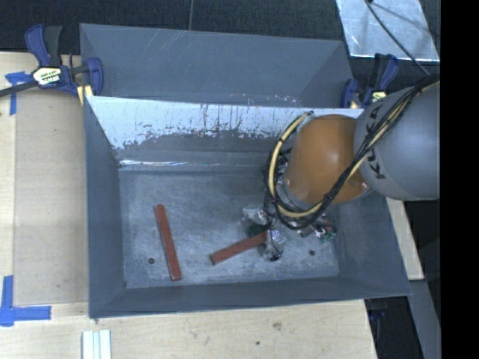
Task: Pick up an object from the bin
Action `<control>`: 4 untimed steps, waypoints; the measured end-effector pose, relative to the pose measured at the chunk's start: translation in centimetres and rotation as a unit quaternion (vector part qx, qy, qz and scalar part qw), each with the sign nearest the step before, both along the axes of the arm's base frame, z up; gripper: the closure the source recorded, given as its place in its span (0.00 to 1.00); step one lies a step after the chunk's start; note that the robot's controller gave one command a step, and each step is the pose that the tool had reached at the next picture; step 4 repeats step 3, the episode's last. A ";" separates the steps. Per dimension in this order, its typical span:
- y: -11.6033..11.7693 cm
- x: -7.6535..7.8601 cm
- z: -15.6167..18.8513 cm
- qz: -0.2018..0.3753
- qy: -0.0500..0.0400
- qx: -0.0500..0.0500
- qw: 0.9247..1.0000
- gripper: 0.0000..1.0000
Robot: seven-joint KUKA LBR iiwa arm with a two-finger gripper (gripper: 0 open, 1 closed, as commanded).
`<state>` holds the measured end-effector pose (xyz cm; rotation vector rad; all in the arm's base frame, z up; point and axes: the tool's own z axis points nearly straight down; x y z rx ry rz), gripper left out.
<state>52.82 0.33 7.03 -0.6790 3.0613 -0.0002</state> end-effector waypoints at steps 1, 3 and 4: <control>2.2 0.2 12.7 0.164 -0.002 -0.001 0.986 1.00; 0.7 2.8 14.7 0.378 0.002 -0.001 0.926 1.00; 0.7 2.8 14.7 0.378 0.002 -0.001 0.926 1.00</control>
Offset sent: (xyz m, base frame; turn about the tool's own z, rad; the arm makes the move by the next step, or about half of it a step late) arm -0.0001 0.0214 0.1241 -0.3295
